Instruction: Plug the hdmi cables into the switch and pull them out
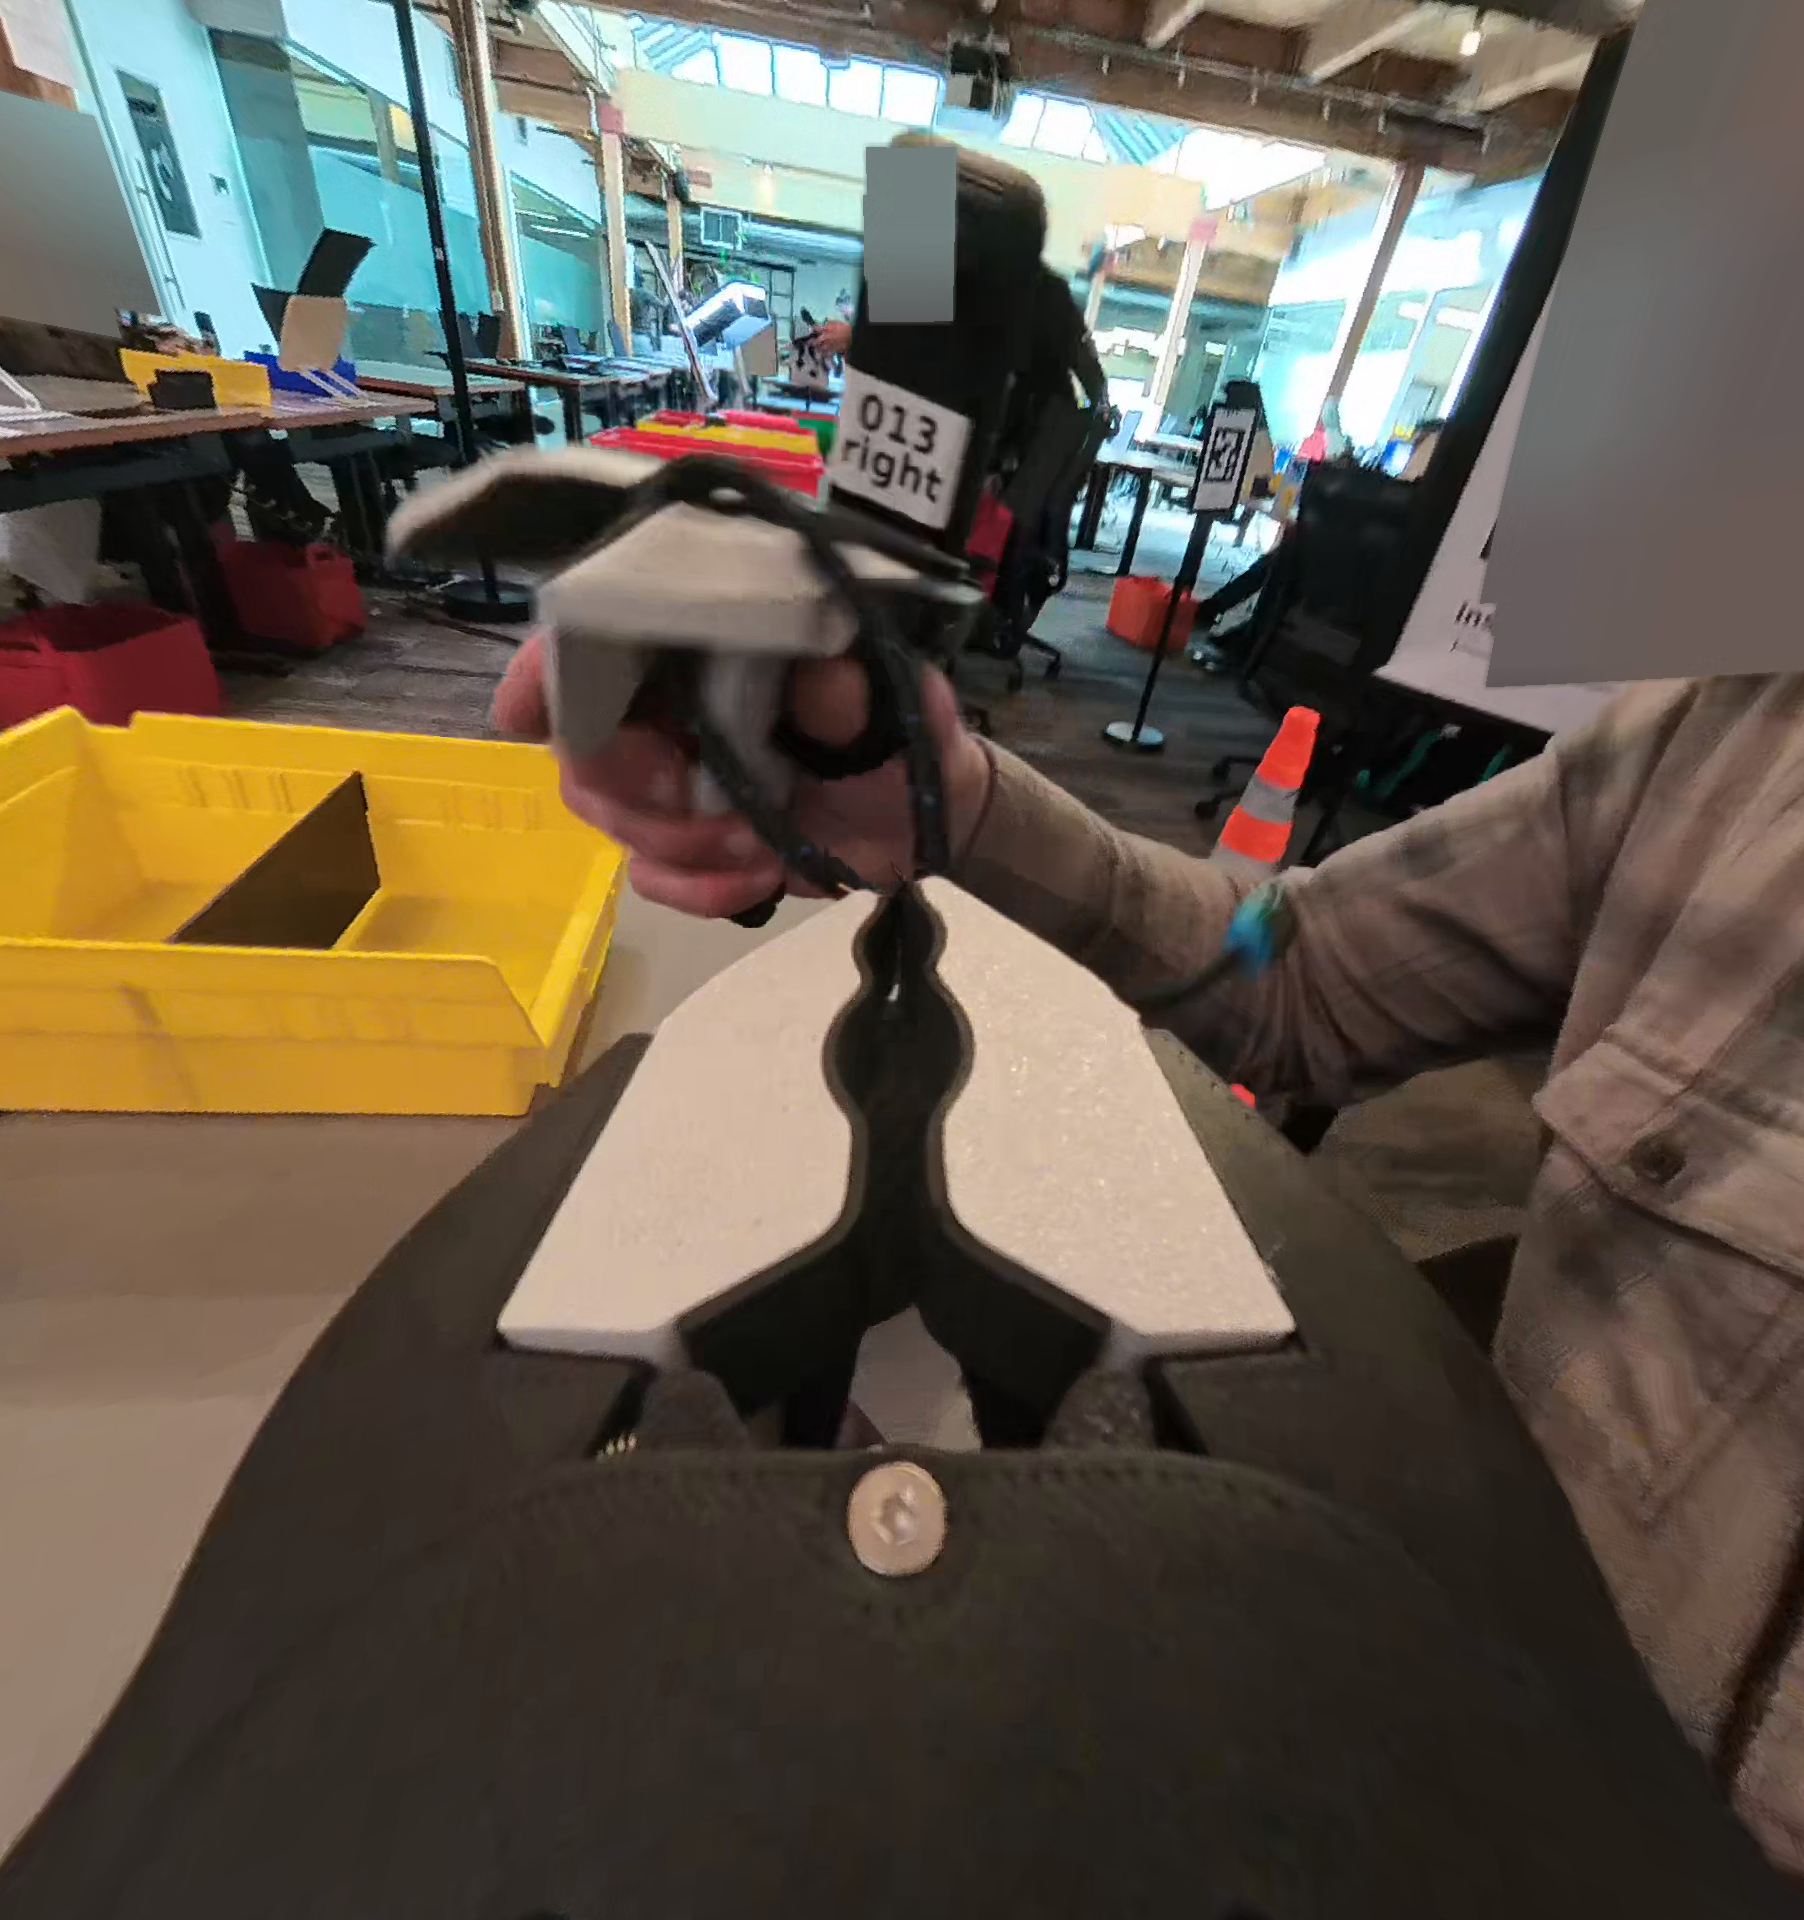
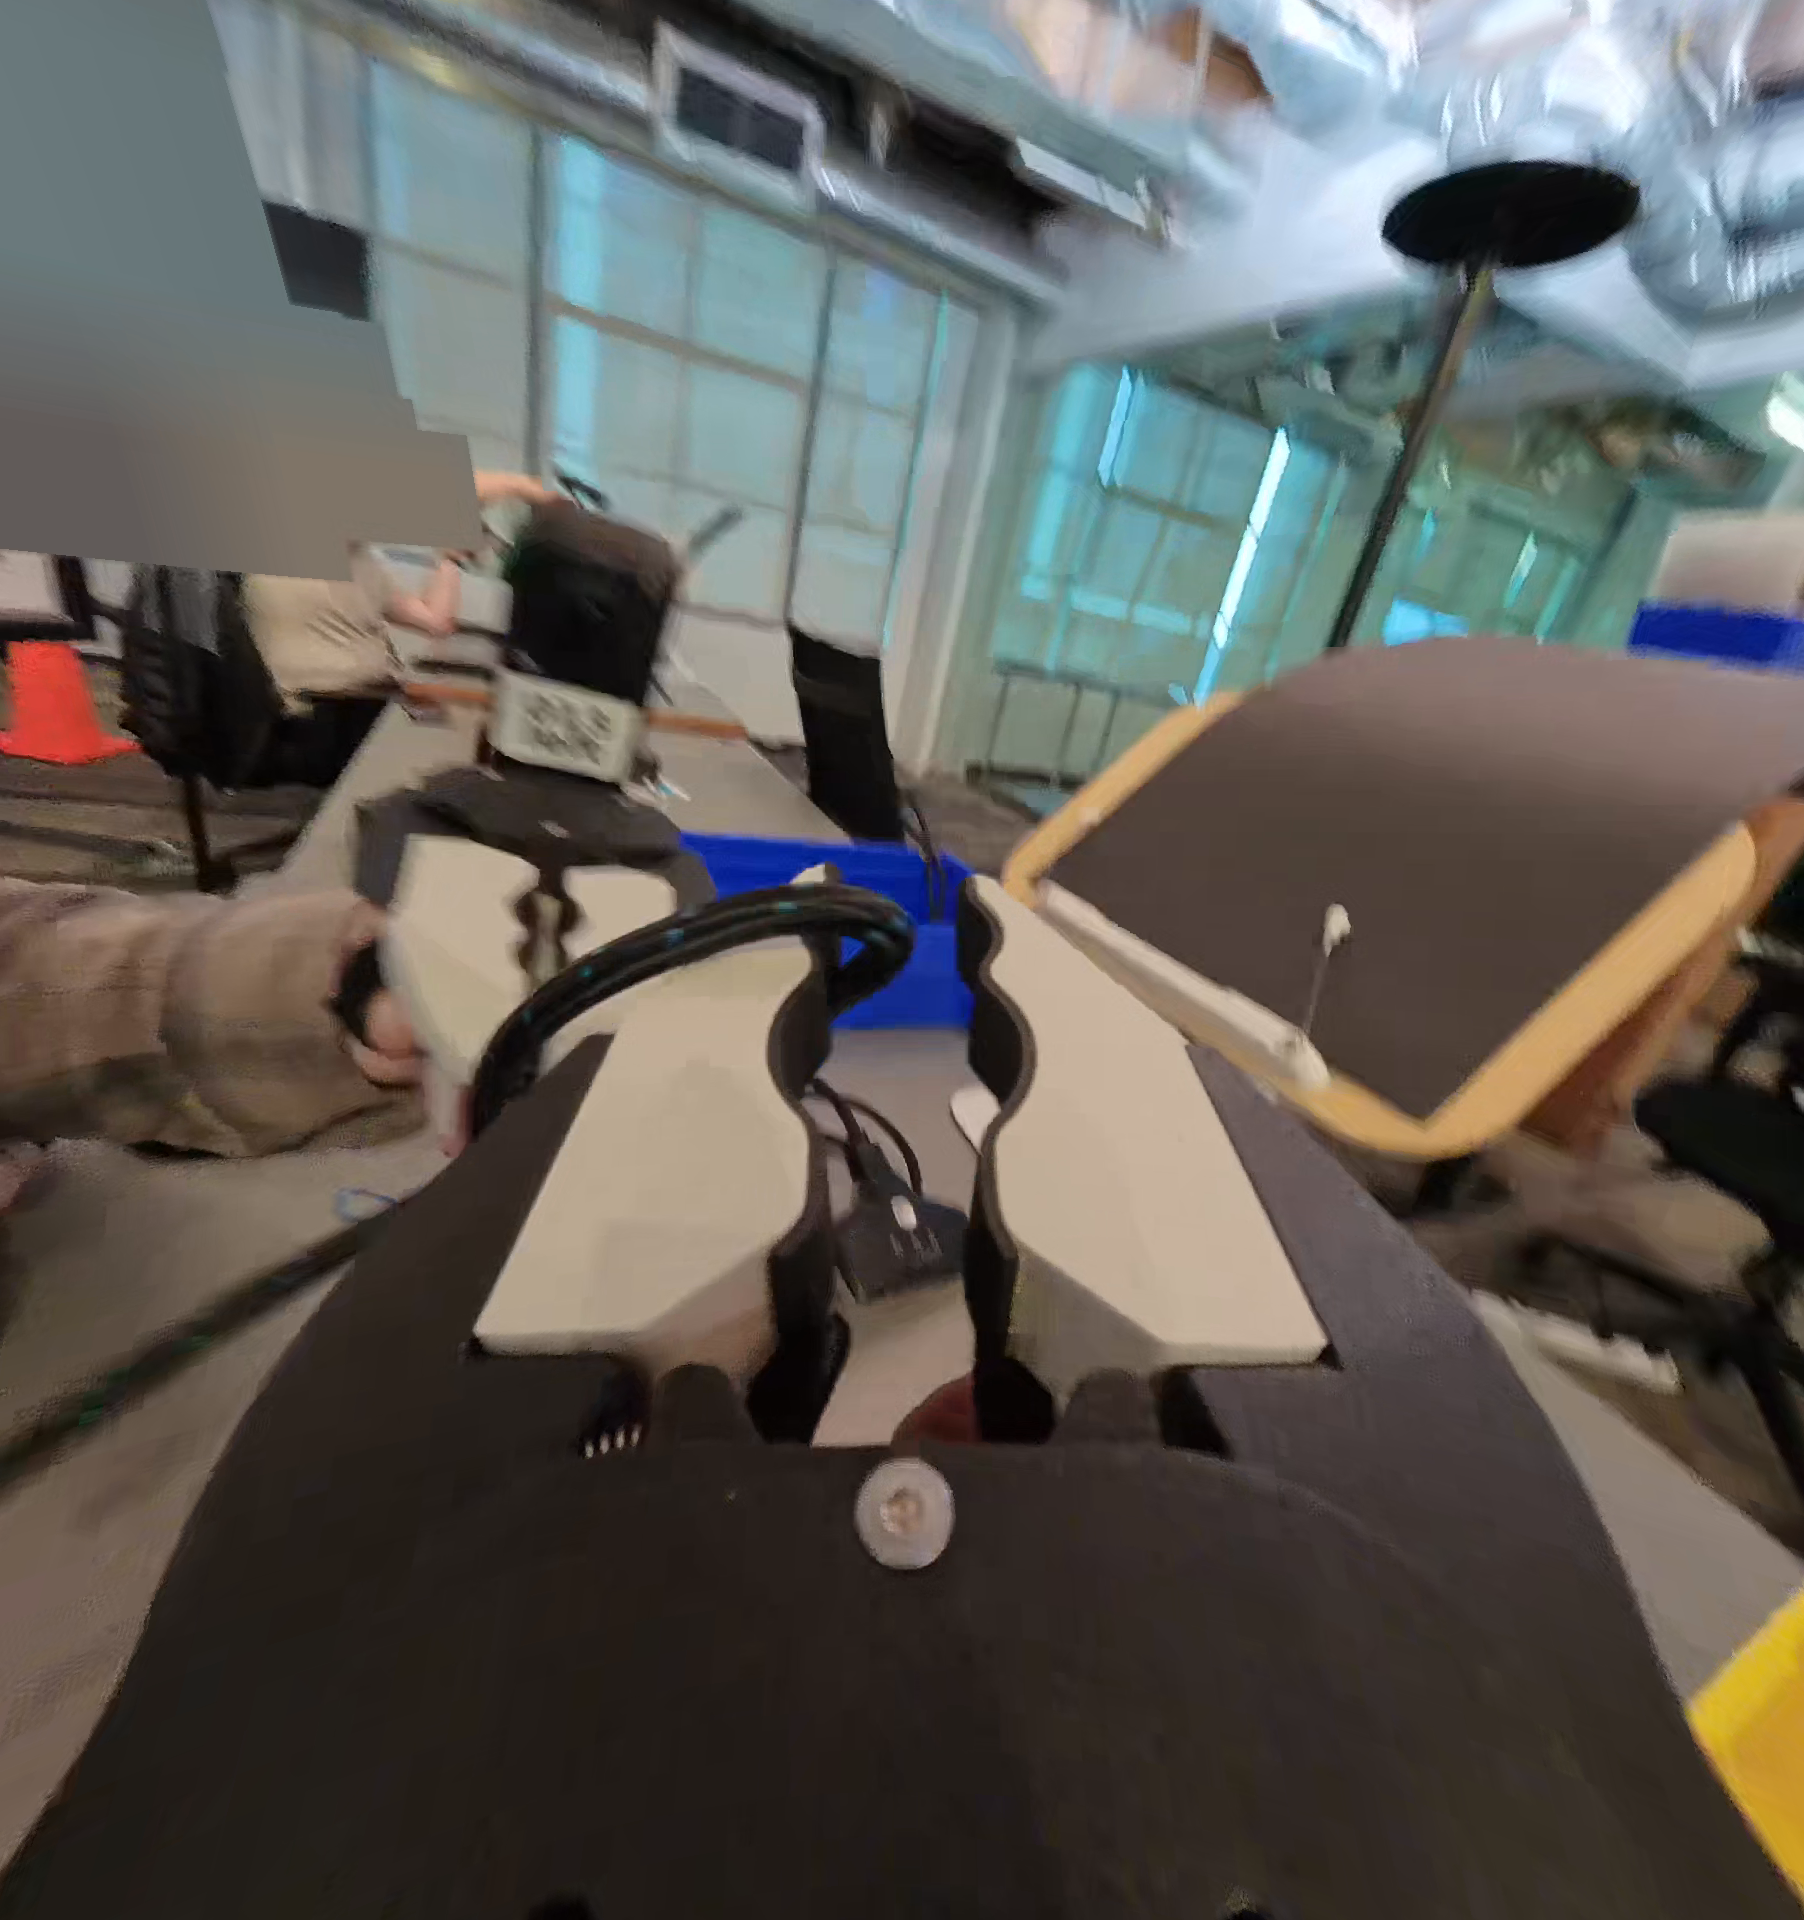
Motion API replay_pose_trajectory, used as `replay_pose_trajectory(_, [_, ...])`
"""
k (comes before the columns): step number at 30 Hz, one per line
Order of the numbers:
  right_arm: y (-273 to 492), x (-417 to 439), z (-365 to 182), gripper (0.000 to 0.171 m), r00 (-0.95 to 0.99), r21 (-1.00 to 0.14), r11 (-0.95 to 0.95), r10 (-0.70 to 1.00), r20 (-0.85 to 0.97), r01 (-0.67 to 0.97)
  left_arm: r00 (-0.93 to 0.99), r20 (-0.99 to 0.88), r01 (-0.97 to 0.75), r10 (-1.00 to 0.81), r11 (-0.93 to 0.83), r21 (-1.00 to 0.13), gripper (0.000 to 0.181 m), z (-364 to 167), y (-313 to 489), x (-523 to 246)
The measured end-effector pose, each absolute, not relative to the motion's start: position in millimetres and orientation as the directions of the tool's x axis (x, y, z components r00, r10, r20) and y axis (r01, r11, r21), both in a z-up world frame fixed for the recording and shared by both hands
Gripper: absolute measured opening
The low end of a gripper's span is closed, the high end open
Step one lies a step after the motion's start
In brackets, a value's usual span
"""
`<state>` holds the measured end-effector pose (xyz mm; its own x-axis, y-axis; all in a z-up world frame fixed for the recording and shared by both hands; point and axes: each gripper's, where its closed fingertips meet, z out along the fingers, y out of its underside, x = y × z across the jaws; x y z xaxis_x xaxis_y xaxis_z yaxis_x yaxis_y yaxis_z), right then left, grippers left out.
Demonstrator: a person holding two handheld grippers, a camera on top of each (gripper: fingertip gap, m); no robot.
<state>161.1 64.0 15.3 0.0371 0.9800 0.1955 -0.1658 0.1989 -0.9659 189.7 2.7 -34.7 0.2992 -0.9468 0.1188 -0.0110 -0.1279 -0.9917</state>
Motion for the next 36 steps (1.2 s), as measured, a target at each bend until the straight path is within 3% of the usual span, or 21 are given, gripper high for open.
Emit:
replay_pose_trajectory(2, [76,147,-7,0.004,0.054,-0.984,0.168,0.985,0.165,-0.055,0.279,0.061,-0.014,-0.958,-0.067,-0.998,0.000,-26,-4,192])
replay_pose_trajectory(5, [77,124,-47,0.003,-0.008,-0.992,0.098,0.995,0.098,0.085,0.328,-0.020,-0.017,-0.944,0.015,-1.000,0.000,-15,-2,189])
replay_pose_trajectory(12, [37,96,-97,0.000,-0.228,-0.970,-0.103,0.961,-0.153,0.220,0.464,-0.053,-0.008,-0.884,0.056,-0.998,0.000,-9,18,170])
replay_pose_trajectory(14, [24,92,-103,0.008,-0.292,-0.954,-0.191,0.922,-0.255,0.230,0.522,-0.043,0.013,-0.852,0.058,-0.998,0.000,-7,27,160])
replay_pose_trajectory(16, [10,87,-108,0.003,-0.333,-0.956,-0.196,0.906,-0.261,0.218,0.586,-0.055,-0.021,-0.808,0.053,-0.998,0.000,-15,38,150])
replay_pose_trajectory(25, [-14,90,-97,0.032,-0.392,-0.978,-0.142,0.900,-0.192,0.152,0.734,-0.055,-0.089,-0.677,-0.015,-0.996,0.000,-51,60,111])
replay_pose_trajectory(29, [1,91,-78,0.079,-0.285,-0.987,-0.139,0.946,-0.157,0.082,0.785,-0.094,-0.143,-0.613,-0.031,-0.989,0.001,-62,63,98])
replay_pose_trajectory(36, [-4,93,-72,0.086,-0.196,-0.988,-0.032,0.979,-0.061,0.151,0.825,-0.169,-0.234,-0.539,-0.052,-0.971,0.000,-65,66,86])
